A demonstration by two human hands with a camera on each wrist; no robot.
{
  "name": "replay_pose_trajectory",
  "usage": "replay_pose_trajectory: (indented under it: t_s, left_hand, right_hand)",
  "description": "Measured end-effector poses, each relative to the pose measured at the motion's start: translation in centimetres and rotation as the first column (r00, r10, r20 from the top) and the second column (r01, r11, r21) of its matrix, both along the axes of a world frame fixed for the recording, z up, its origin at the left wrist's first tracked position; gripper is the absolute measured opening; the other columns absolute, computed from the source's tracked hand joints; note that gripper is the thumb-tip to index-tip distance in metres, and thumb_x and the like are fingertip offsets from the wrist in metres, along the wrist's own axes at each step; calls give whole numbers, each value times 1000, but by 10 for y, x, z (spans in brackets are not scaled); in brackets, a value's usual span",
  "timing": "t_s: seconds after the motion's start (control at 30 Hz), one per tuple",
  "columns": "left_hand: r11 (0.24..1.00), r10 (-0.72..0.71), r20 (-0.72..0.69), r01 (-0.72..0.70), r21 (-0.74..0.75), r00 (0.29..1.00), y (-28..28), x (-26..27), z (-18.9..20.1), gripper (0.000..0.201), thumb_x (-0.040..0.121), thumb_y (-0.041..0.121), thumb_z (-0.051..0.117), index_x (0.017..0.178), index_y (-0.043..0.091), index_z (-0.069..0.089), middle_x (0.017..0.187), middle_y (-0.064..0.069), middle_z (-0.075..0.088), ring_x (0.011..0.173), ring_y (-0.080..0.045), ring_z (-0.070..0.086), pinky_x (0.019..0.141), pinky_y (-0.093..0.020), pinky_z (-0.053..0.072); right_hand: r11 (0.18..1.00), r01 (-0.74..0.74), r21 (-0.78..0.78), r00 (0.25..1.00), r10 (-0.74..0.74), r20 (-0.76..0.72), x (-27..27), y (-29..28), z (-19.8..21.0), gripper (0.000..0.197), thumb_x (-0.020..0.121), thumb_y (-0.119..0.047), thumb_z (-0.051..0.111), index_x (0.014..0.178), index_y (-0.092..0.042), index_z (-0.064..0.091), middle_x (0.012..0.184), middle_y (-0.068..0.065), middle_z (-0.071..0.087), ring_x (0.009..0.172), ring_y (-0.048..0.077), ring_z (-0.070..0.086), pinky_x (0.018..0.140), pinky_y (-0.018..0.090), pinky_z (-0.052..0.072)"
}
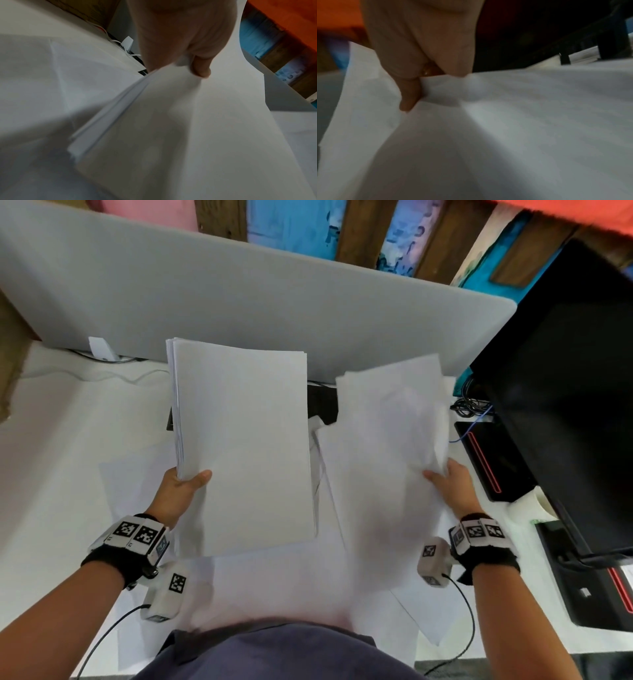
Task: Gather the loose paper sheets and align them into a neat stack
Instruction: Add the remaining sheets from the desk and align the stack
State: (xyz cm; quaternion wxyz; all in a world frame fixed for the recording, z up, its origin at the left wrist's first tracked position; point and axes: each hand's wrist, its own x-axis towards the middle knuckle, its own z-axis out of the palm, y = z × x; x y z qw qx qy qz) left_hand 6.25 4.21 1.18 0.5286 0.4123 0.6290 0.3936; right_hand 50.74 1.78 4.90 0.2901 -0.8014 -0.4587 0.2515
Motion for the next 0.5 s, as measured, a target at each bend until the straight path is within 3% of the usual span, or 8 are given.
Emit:
replay_pose_trajectory:
  t_s: [0.13, 0.23, 0.33, 0.43, 0.5]
  left_hand:
    - [999, 34, -1, -34, -22, 999, -1, -4, -1, 14, 90, 9, 57, 103, 6, 57, 87, -6, 61, 92, -26, 55, 86, -37, 42]
    - [999, 35, 16, -35, -31, 999, -1, -1, 1, 20, 90, 10, 57, 109, 6, 56, 86, -6, 60, 87, -25, 55, 83, -36, 41]
    - [999, 23, 47, -22, -32, 999, -1, 5, 6, 23, 89, 12, 59, 111, 6, 57, 96, -11, 62, 92, -27, 57, 88, -38, 44]
    - [999, -39, 76, 41, -18, 996, -1, 13, 12, 22, 90, 15, 58, 110, 7, 59, 97, -13, 66, 89, -26, 62, 86, -38, 47]
    - [996, -90, 49, 91, -6, 995, 0, 18, 16, 11, 92, 15, 55, 96, 8, 63, 81, -5, 67, 75, -15, 64, 73, -31, 50]
  right_hand:
    - [960, 24, 280, 979, 35, -203, -6, 1, 61, 26, 86, -7, 63, 110, 0, 59, 93, 9, 63, 71, 10, 61, 55, 8, 49]
    - [927, 65, 368, 933, 75, -352, -21, 7, 86, 22, 85, -7, 62, 107, -11, 61, 89, -5, 66, 69, -4, 65, 63, 9, 51]
    - [934, 60, 352, 874, 121, -471, -46, 18, 82, 22, 81, -10, 67, 101, -18, 63, 89, -8, 71, 81, 7, 68, 74, 22, 55]
    - [972, 14, 236, 855, 111, -507, -82, 25, 57, 25, 81, -3, 65, 106, -6, 63, 83, -4, 69, 65, 4, 66, 61, 18, 54]
    - [988, 8, 153, 838, 77, -540, -107, 27, 39, 25, 80, -2, 67, 104, -4, 62, 86, 4, 69, 61, 4, 65, 56, 15, 53]
